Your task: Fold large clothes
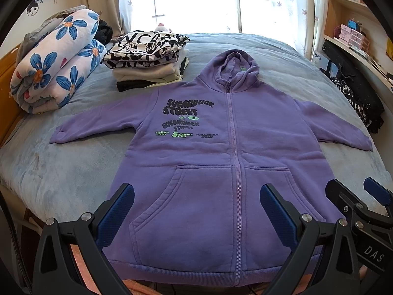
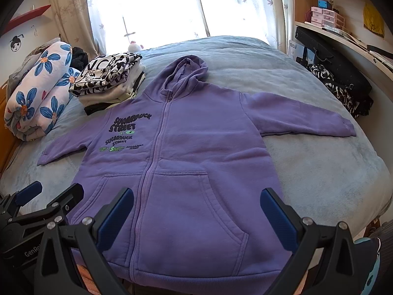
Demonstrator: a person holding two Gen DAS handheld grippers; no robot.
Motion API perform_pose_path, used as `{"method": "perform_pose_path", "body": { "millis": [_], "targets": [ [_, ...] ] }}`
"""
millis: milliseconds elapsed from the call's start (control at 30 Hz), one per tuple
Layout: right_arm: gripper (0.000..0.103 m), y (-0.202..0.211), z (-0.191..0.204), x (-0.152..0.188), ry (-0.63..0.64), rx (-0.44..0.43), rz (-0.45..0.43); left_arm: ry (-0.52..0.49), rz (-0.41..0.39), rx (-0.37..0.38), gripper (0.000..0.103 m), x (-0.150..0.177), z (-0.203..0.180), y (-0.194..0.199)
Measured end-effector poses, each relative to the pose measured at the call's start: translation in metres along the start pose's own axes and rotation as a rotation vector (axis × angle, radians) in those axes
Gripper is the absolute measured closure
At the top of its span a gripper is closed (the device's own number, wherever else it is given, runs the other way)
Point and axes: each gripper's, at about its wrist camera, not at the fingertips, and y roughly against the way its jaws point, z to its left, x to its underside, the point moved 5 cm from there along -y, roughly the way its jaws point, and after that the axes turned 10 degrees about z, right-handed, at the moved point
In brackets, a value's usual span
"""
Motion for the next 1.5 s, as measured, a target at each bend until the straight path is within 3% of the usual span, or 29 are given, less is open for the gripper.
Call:
{"method": "perform_pose_path", "body": {
  "millis": [1500],
  "targets": [
    [0.0, -0.002, 0.0005, 0.0013, -0.003, -0.002, 0.008, -0.001, 0.007, 0.001, 0.002, 0.0087, 0.0071, 0.0004]
  ]
}}
